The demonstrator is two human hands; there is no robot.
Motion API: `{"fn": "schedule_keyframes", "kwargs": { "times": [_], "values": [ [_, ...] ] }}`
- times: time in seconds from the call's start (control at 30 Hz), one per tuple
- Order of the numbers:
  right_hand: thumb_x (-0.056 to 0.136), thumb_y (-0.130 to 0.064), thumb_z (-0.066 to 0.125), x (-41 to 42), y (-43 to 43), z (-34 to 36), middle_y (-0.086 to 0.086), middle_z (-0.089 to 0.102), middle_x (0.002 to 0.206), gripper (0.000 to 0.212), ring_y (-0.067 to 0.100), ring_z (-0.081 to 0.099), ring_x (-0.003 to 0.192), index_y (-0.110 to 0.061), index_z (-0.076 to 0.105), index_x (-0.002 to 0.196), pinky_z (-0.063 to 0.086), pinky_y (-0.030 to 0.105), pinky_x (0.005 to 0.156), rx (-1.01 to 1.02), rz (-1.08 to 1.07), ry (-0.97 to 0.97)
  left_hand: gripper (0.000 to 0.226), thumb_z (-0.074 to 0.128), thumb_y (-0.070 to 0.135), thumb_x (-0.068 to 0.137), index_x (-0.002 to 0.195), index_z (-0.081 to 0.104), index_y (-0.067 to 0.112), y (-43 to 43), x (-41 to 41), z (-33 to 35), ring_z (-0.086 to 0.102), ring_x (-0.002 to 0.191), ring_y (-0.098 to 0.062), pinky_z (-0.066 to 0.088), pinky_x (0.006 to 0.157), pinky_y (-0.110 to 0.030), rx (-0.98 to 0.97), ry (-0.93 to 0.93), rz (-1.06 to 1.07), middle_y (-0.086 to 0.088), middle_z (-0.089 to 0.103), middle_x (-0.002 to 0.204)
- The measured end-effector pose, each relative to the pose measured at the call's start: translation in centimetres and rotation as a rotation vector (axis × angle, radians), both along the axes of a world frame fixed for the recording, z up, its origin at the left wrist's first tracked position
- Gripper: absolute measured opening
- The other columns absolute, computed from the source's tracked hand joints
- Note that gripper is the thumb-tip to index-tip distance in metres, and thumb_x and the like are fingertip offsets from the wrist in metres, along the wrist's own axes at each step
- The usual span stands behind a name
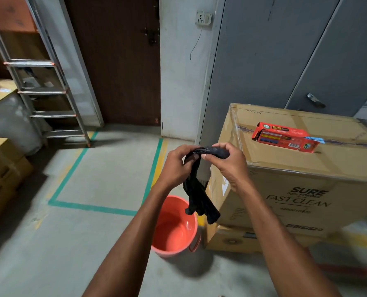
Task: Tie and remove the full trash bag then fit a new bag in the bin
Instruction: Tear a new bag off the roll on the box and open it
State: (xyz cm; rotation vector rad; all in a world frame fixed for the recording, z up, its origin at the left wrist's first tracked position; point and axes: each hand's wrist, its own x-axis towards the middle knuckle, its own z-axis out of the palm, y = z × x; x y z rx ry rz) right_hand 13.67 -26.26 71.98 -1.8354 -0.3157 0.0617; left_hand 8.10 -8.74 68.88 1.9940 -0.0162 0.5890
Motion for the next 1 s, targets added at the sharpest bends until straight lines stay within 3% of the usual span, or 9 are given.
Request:
{"fn": "schedule_keyframes", "kwargs": {
  "times": [0.13,0.23,0.33,0.43,0.53,0.7,0.77,0.9,1.0],
  "values": [
    [0.082,-0.024,0.085,-0.5,-0.1,0.2,-0.004,0.078,0.087,0.022,0.003,0.069,0.075,-0.015,0.078,0.101,0.05,0.014,0.063,0.344,-0.015,0.209,0.02,0.066,0.012,0.097,0.115,0.074,0.011,-0.6,-0.4,-1.4,0.066,0.096,-0.01,0.049,0.083,-0.017,-0.04,0.07,0.026,0.0,0.075,0.104],
    [0.095,-0.024,0.072,-0.8,-0.1,0.1,-0.002,0.075,0.089,0.014,0.01,0.067,0.083,-0.016,0.076,0.105,0.054,0.027,0.075,0.273,0.007,0.267,0.016,0.065,0.012,0.097,0.11,0.074,0.012,-0.9,-0.6,-2.8,0.066,0.09,-0.009,0.051,0.081,-0.019,-0.081,0.13,0.049,0.001,0.074,0.098],
    [0.099,-0.018,0.062,-0.5,-0.4,0.4,-0.003,0.071,0.081,0.014,0.011,0.063,0.072,-0.015,0.074,0.106,0.054,0.026,0.065,0.168,-0.025,0.214,0.014,0.062,0.009,0.097,0.107,0.072,0.011,-0.8,-0.7,-4.0,0.064,0.086,-0.017,0.052,0.079,-0.032,-0.09,0.165,0.104,-0.002,0.072,0.093],
    [0.088,-0.026,0.072,0.2,-1.1,1.1,-0.004,0.075,0.093,0.013,0.011,0.063,0.076,-0.029,0.07,0.1,0.053,0.031,0.068,0.055,-0.112,0.058,0.015,0.06,0.008,0.098,0.109,0.069,0.013,-0.5,-0.9,-5.0,0.064,0.087,-0.021,0.054,0.079,-0.04,-0.09,0.201,0.139,-0.003,0.07,0.094],
    [0.077,-0.04,0.08,0.3,-1.2,1.8,-0.007,0.074,0.081,0.02,0.007,0.061,0.066,-0.027,0.072,0.089,0.049,0.028,0.061,0.108,-0.102,-0.018,0.019,0.061,0.01,0.097,0.113,0.068,0.016,-0.5,-1.3,-5.3,0.063,0.093,-0.019,0.055,0.085,-0.046,-0.058,0.244,0.104,-0.001,0.07,0.099],
    [0.077,-0.03,0.084,0.0,-0.8,1.5,-0.005,0.078,0.086,0.018,0.011,0.074,0.081,-0.025,0.076,0.092,0.059,0.028,0.074,0.019,0.083,-0.018,0.049,0.07,0.027,0.095,0.142,0.056,0.027,-1.5,-1.7,-3.1,0.054,0.124,0.002,0.043,0.101,-0.013,-0.117,0.165,-0.006,0.014,0.062,0.134],
    [0.078,-0.023,0.084,-0.1,-0.6,1.4,-0.004,0.079,0.09,0.021,0.012,0.075,0.086,-0.022,0.075,0.097,0.06,0.031,0.079,0.028,0.129,0.011,0.038,0.068,0.026,0.097,0.135,0.063,0.026,-1.8,-1.4,-1.8,0.059,0.115,0.005,0.045,0.092,-0.011,-0.152,0.138,-0.032,0.014,0.068,0.125],
    [0.087,-0.023,0.081,-0.4,0.0,1.5,-0.013,0.074,0.08,0.013,-0.002,0.065,0.07,-0.022,0.074,0.098,0.049,0.018,0.065,0.25,0.036,0.013,0.013,0.066,0.023,0.099,0.106,0.076,0.018,-1.9,-1.4,-1.3,0.069,0.085,-0.01,0.054,0.074,-0.027,-0.235,0.155,-0.08,0.006,0.076,0.093],
    [0.094,-0.027,0.074,-0.9,0.1,0.7,-0.008,0.076,0.101,0.026,0.0,0.069,0.088,-0.032,0.066,0.119,0.052,0.018,0.073,0.307,0.044,0.078,0.017,0.062,0.025,0.102,0.094,0.075,0.017,-1.9,-1.6,-1.9,0.06,0.075,-0.007,0.047,0.067,-0.024,-0.4,0.131,-0.112,0.01,0.068,0.079]
  ]
}}
